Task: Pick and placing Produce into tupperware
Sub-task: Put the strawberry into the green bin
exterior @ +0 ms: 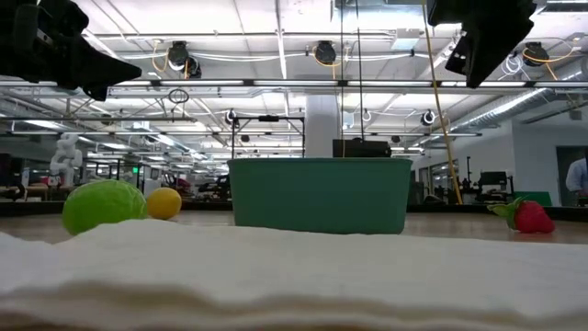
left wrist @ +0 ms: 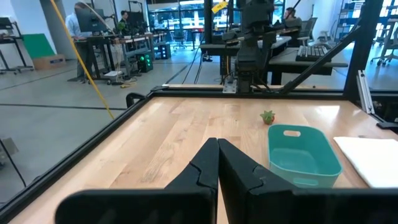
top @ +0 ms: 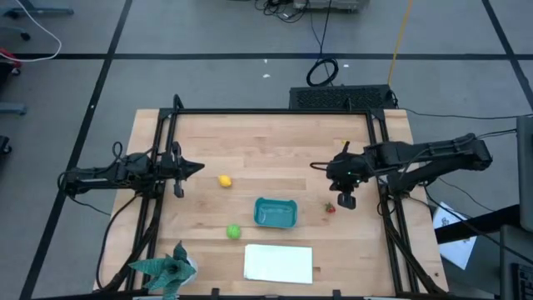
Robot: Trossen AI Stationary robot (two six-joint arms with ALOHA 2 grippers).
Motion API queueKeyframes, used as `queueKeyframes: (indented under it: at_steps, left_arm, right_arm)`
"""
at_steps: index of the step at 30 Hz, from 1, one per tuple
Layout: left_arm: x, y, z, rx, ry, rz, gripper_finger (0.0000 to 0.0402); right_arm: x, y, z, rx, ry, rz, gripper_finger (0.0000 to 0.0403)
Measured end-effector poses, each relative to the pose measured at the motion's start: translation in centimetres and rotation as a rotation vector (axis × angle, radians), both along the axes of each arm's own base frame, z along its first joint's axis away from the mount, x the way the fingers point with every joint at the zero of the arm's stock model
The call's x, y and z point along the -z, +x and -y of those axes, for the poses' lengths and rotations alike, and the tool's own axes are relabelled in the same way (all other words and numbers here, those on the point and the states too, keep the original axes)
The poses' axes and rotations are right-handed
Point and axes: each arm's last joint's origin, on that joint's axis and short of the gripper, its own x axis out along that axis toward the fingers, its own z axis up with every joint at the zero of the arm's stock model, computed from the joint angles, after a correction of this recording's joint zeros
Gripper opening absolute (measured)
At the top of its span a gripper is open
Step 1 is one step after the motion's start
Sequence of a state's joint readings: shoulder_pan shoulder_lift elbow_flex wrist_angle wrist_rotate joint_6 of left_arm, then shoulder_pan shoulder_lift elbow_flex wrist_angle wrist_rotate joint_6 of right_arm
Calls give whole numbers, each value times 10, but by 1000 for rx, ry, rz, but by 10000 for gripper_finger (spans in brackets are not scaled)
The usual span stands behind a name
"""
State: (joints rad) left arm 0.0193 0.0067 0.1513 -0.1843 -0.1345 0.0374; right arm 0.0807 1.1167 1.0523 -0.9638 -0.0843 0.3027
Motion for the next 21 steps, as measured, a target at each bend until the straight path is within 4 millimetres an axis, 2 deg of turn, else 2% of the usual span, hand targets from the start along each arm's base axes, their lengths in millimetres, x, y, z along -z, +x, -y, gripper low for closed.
queueKeyframes:
  at_steps: [9, 15, 21]
  left_arm:
    - [0, 0, 0, 0, -1, -2, 5]
    - [1, 0, 0, 0, -1, -6, 5]
    - [1, 0, 0, 0, -2, -9, 5]
  right_arm:
    - [-4, 11, -1, 29, 7, -103, 0]
    - [7, 16, -2, 104, 55, -231, 0]
    - [16, 17, -2, 147, 26, -267, 0]
